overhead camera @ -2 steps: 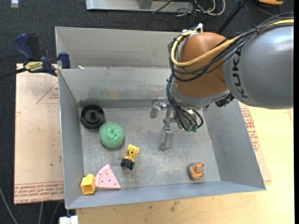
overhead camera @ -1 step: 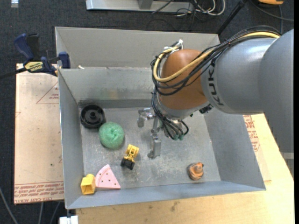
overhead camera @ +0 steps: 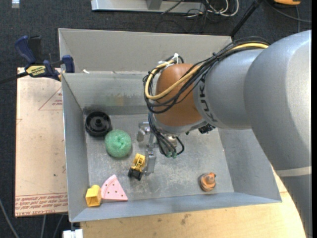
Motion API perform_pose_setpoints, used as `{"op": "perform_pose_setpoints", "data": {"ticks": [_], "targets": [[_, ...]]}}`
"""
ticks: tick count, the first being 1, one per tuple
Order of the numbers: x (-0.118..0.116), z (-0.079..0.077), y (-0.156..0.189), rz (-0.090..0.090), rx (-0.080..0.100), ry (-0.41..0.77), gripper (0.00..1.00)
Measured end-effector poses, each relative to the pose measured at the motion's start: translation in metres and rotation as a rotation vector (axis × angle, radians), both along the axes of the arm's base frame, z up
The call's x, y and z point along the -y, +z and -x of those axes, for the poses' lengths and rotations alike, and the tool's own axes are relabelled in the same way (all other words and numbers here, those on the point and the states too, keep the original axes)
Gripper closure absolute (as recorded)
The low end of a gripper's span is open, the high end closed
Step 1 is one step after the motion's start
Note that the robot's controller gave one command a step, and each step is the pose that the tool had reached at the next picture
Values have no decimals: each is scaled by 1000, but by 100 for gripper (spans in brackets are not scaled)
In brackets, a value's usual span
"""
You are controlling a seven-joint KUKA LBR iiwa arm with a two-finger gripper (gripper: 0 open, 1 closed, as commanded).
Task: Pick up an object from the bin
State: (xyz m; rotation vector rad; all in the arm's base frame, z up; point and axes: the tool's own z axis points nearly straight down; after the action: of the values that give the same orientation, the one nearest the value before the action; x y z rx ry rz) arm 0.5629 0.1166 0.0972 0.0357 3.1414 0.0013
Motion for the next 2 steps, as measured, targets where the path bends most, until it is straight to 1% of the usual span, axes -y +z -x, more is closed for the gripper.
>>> {"op": "perform_pose_setpoints", "data": {"ticks": [1, 2], "targets": [[-14, 7, -17, 0, 0, 139, 0], [-20, 21, -26, -1, 5, 42, 100]]}}
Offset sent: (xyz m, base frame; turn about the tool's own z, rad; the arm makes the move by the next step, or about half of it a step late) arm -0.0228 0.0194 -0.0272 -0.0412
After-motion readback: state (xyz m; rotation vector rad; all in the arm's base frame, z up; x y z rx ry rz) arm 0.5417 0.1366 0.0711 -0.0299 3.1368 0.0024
